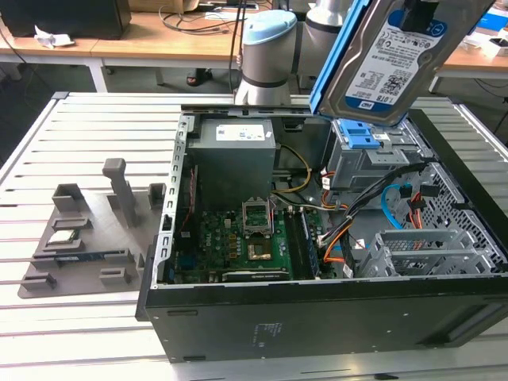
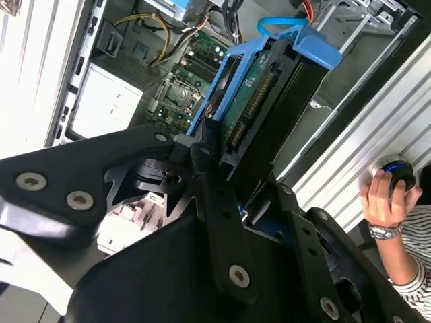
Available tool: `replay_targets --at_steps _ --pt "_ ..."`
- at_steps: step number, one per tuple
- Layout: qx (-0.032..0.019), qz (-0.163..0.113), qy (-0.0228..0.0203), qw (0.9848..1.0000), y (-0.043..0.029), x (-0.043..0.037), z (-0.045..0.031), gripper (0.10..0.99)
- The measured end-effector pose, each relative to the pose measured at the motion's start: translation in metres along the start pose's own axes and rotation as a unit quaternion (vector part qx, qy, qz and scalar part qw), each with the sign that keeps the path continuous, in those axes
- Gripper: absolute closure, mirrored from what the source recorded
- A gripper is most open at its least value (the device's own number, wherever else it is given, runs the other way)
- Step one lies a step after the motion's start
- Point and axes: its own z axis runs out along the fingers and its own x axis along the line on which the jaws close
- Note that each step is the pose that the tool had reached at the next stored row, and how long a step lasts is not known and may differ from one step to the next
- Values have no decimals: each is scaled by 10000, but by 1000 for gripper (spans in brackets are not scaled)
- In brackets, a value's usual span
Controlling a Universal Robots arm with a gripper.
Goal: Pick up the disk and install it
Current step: 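Pick up the disk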
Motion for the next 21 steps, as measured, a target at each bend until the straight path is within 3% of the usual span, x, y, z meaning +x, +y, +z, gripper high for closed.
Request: replay_targets --at_steps 6,13,21 --pt "0 0 0 10000 -1 121 -1 722" --pt "0 0 0 10000 -2 358 -1 722" --pt "0 0 0 10000 -2 500 -2 722"
